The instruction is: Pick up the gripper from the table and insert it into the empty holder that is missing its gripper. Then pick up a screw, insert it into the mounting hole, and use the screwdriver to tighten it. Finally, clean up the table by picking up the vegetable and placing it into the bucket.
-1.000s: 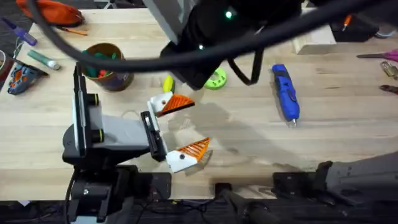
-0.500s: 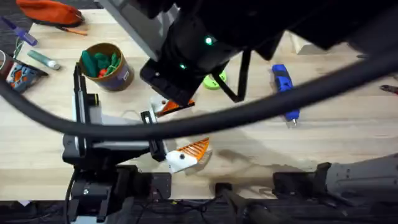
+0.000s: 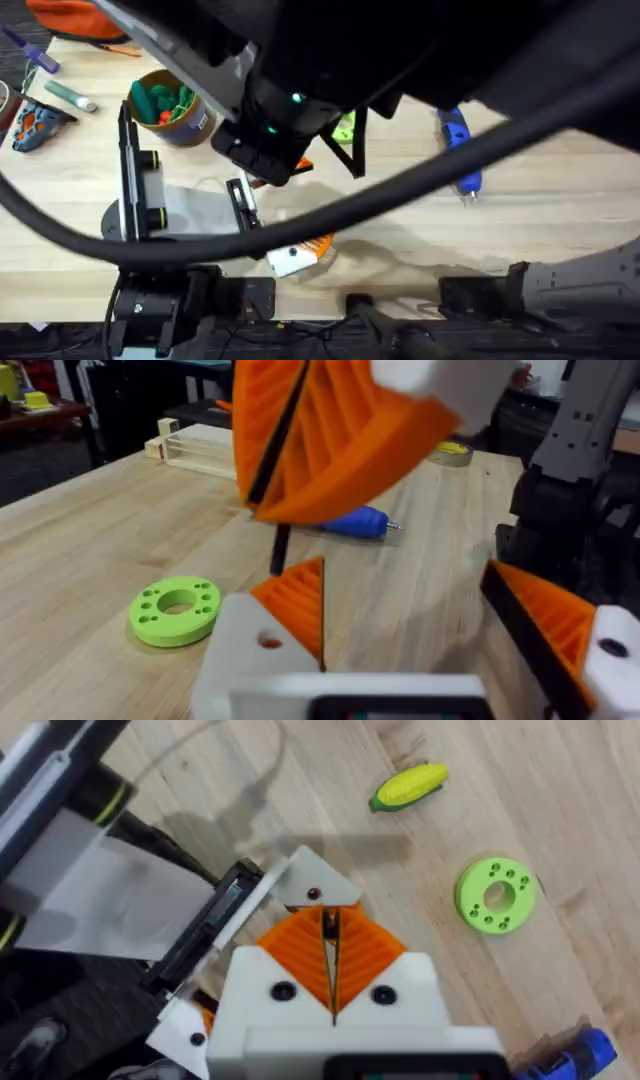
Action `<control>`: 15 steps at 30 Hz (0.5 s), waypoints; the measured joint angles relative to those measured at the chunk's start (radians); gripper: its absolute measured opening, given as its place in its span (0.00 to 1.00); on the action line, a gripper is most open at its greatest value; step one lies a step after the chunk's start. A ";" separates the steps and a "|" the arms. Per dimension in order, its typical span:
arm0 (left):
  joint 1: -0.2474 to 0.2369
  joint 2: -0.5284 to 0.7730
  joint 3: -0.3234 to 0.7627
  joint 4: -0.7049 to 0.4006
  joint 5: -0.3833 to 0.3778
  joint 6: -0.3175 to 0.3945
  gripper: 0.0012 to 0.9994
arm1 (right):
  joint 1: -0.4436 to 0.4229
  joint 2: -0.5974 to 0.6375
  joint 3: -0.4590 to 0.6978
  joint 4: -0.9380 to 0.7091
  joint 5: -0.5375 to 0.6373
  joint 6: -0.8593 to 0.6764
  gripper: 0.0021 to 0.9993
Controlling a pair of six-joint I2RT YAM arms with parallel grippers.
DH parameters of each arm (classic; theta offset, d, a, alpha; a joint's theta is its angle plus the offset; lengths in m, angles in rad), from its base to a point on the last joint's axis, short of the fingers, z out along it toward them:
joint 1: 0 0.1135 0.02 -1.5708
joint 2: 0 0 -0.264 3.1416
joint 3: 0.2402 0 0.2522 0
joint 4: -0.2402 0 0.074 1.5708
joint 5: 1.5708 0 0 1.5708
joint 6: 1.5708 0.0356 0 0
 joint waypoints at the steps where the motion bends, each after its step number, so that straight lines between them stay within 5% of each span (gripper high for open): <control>1: 0.000 0.000 0.000 0.000 0.000 0.000 0.99 | 0.000 0.001 0.000 -0.001 0.000 0.000 0.00; 15: 0.000 0.000 0.000 0.000 0.000 0.000 0.99 | 0.000 0.044 0.001 0.008 -0.009 -0.011 0.00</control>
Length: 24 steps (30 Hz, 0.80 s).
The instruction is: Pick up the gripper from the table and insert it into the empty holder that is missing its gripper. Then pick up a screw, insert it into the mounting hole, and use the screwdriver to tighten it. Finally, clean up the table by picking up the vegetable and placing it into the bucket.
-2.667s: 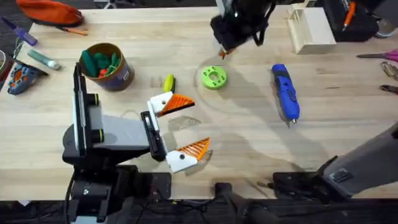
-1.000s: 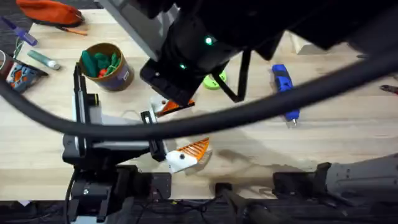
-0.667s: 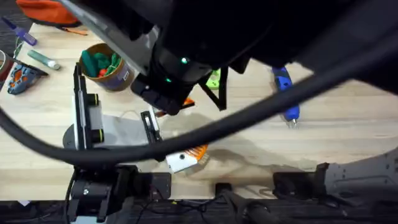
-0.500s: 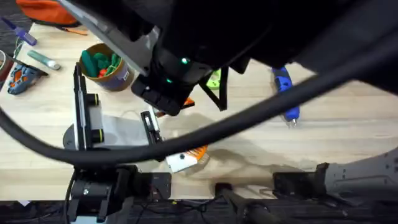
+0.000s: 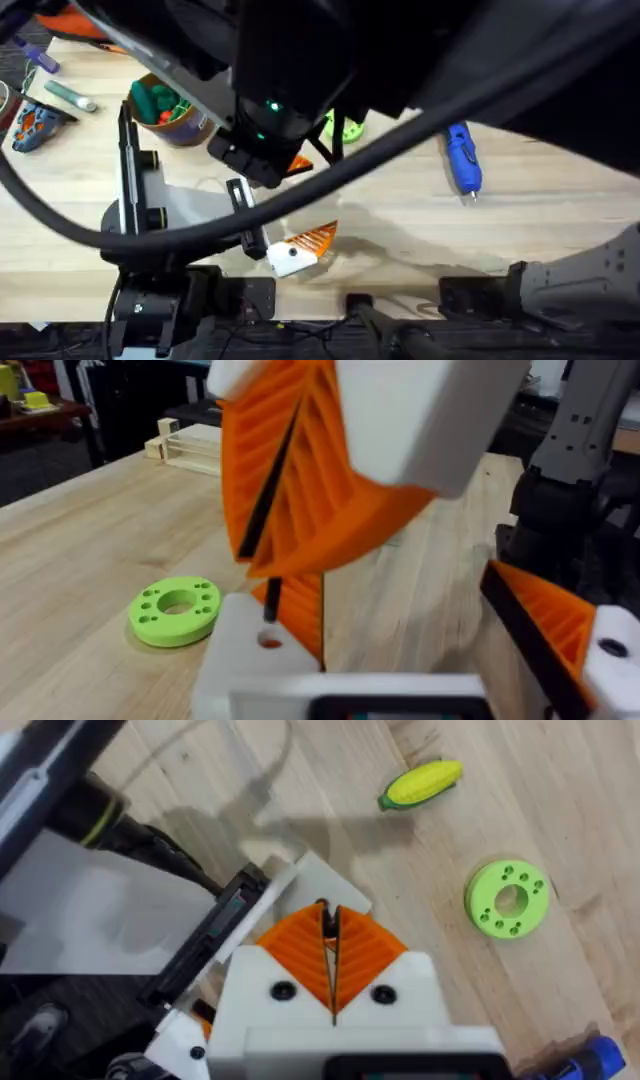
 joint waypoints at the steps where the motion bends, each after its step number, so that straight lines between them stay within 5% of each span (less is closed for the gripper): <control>1: 0.000 0.000 0.000 0.000 0.000 0.000 0.99 | 0.000 0.000 0.000 0.000 -0.005 0.000 0.00; 24: 0.000 0.000 0.000 0.000 0.000 0.000 0.99 | -0.002 0.009 0.000 -0.002 -0.014 0.000 0.00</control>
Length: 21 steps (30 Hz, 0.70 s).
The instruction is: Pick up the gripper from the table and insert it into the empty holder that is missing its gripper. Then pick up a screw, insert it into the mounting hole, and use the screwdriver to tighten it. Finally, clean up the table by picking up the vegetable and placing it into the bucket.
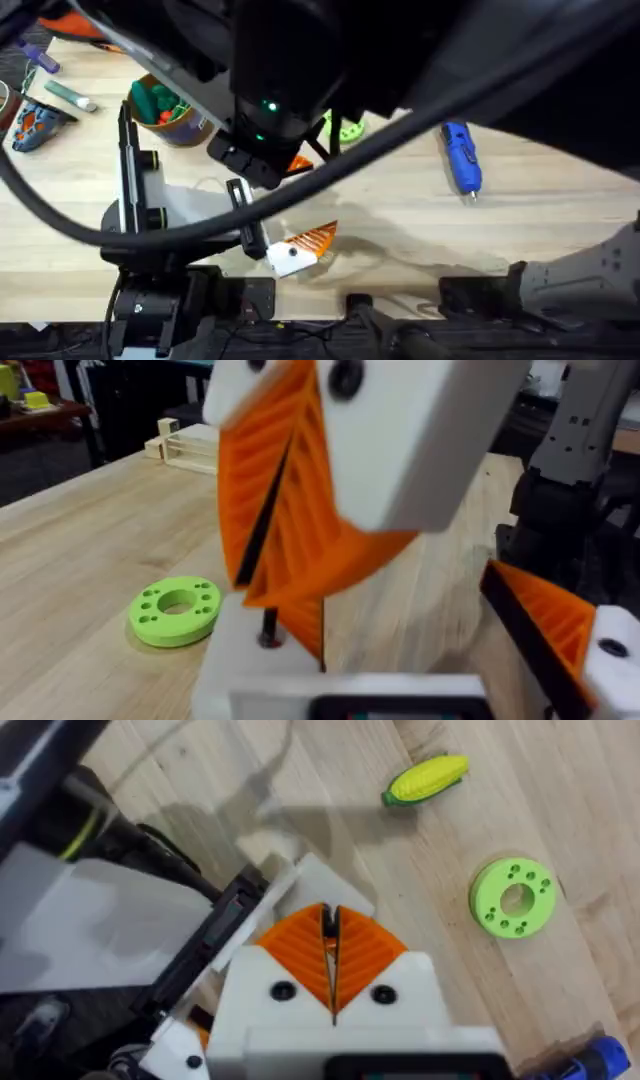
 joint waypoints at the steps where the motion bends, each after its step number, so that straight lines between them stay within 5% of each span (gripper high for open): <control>1: 0.000 0.000 0.000 0.000 0.000 0.000 0.99 | 0.000 0.006 0.000 0.000 0.000 0.000 0.00; 21: 0.000 0.000 0.000 0.000 0.000 0.000 0.99 | -0.010 0.032 0.000 0.000 -0.007 0.000 0.00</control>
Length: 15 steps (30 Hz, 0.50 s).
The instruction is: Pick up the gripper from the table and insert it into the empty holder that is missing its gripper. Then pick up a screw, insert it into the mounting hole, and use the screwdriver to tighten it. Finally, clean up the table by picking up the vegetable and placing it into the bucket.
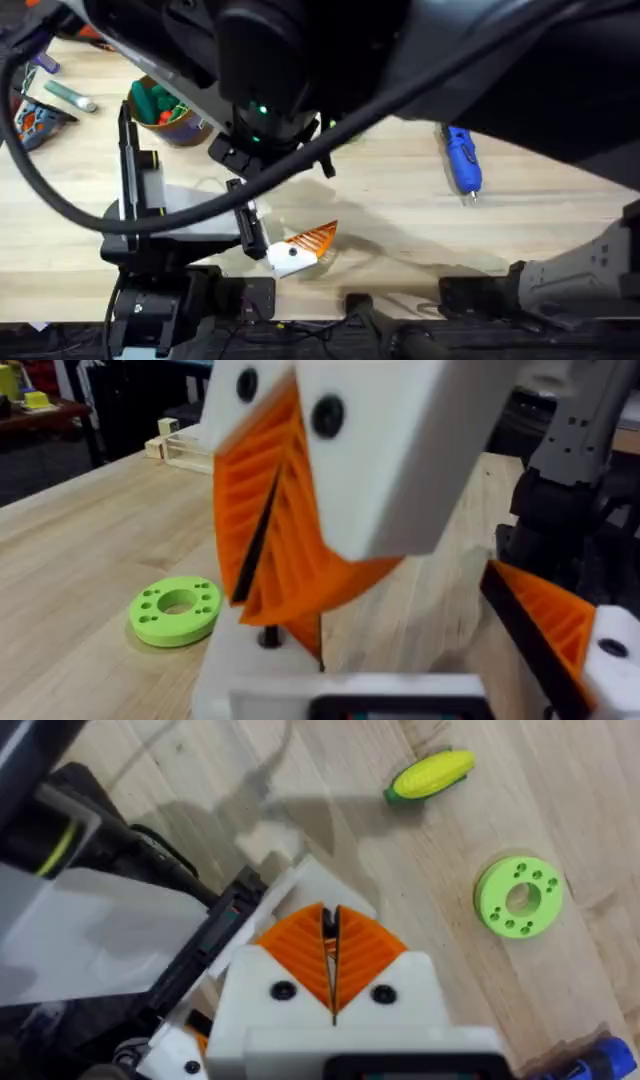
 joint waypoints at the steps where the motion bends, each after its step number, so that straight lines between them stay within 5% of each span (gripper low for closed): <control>1: 0.000 0.000 0.000 0.000 0.000 0.000 0.99 | 0.000 0.000 0.000 0.000 -0.001 0.000 0.00; 15: 0.000 0.000 0.000 0.000 0.000 0.000 0.99 | -0.001 0.023 0.001 0.001 -0.016 0.000 0.00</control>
